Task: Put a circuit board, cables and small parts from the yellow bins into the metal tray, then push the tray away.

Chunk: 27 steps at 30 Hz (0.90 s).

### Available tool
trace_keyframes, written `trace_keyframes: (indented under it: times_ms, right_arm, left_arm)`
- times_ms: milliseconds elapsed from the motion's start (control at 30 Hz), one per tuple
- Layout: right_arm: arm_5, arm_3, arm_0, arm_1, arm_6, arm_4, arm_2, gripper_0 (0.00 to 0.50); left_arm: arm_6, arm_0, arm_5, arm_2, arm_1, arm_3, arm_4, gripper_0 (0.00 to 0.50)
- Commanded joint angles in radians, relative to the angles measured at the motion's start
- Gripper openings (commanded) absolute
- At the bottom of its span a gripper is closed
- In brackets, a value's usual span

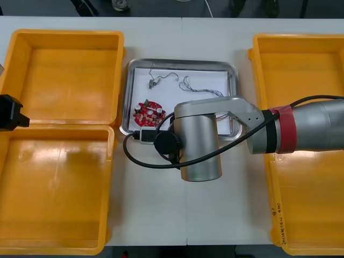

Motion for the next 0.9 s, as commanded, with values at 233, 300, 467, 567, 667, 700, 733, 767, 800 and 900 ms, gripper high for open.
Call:
trace_keyframes:
  times_ms: [233, 300, 467, 567, 667, 700, 733, 767, 800, 900]
  right_arm:
    - [-0.108, 0.070, -0.084, -0.045, 0.038, -0.005, 0.040, 0.064]
    - [-0.116, 0.082, -0.089, -0.045, 0.041, -0.005, 0.040, 0.061]
    - [-0.139, 0.117, -0.106, -0.045, 0.048, -0.007, 0.046, 0.062]
    - [-0.150, 0.136, -0.121, -0.045, 0.051, -0.008, 0.056, 0.062]
    - [-0.167, 0.157, -0.140, -0.045, 0.053, -0.031, 0.064, 0.058]
    - [-0.174, 0.169, -0.144, -0.045, 0.056, -0.051, 0.064, 0.060]
    - [-0.177, 0.177, -0.149, -0.045, 0.058, -0.060, 0.066, 0.059]
    - [-0.185, 0.189, -0.155, -0.044, 0.062, -0.079, 0.066, 0.058]
    - [-0.193, 0.199, -0.159, -0.044, 0.067, -0.090, 0.066, 0.059]
    - [-0.211, 0.214, -0.169, -0.042, 0.076, -0.091, 0.075, 0.058]
  left_arm:
    - [-0.083, 0.014, 0.006, 0.032, 0.047, -0.029, 0.000, 0.500]
    - [-0.083, 0.014, 0.006, 0.032, 0.047, -0.029, 0.000, 0.500]
    - [-0.083, 0.014, 0.006, 0.032, 0.047, -0.029, 0.000, 0.500]
    - [-0.083, 0.014, 0.006, 0.032, 0.047, -0.029, 0.000, 0.500]
    - [-0.083, 0.014, 0.006, 0.032, 0.047, -0.029, 0.000, 0.500]
    - [-0.083, 0.014, 0.006, 0.032, 0.047, -0.029, 0.000, 0.500]
    - [-0.083, 0.014, 0.006, 0.032, 0.047, -0.029, 0.000, 0.500]
    - [-0.083, 0.014, 0.006, 0.032, 0.047, -0.029, 0.000, 0.500]
    - [-0.083, 0.014, 0.006, 0.032, 0.047, -0.029, 0.000, 0.500]
    - [-0.083, 0.014, 0.006, 0.032, 0.047, -0.029, 0.000, 0.500]
